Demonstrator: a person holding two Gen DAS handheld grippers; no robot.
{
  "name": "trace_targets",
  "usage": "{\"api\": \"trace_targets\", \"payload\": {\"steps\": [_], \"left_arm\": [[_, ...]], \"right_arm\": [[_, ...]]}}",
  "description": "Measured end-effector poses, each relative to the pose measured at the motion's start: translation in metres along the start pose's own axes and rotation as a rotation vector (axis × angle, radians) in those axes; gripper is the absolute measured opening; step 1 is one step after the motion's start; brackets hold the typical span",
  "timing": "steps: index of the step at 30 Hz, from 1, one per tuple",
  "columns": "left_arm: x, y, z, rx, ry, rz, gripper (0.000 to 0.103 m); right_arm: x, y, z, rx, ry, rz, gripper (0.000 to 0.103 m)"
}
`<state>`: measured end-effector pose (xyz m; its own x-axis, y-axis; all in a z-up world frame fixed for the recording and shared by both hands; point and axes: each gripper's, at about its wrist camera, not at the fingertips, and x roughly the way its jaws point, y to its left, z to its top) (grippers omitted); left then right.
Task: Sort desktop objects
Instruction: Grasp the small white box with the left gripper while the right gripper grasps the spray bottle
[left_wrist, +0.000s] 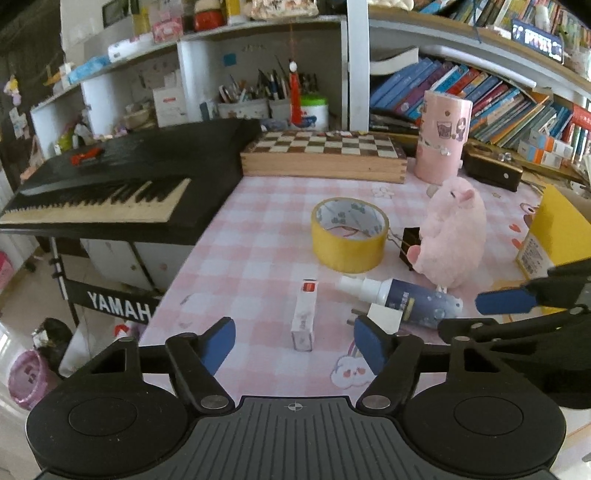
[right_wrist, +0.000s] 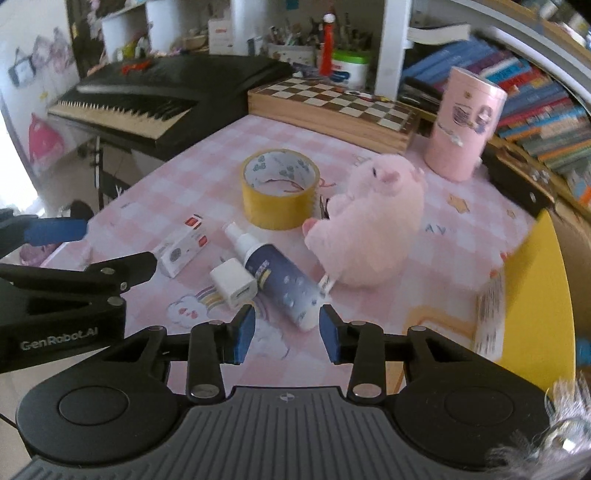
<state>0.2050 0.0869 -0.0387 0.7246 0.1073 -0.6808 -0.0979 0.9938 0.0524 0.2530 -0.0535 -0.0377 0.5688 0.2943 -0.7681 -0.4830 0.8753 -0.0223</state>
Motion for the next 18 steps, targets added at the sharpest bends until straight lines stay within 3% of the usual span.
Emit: {"api": "trace_targets", "payload": {"steps": [8, 18], "left_arm": [[0.041, -0.002, 0.014, -0.009, 0.049, 0.021, 0.062], [0.076, -0.01, 0.013, 0.03, 0.17, -0.012, 0.027]], "right_arm": [[0.038, -0.005, 0.019, -0.105, 0.028, 0.029, 0.038], [0.07, -0.01, 0.027, -0.15, 0.085, 0.119, 0.036]]}}
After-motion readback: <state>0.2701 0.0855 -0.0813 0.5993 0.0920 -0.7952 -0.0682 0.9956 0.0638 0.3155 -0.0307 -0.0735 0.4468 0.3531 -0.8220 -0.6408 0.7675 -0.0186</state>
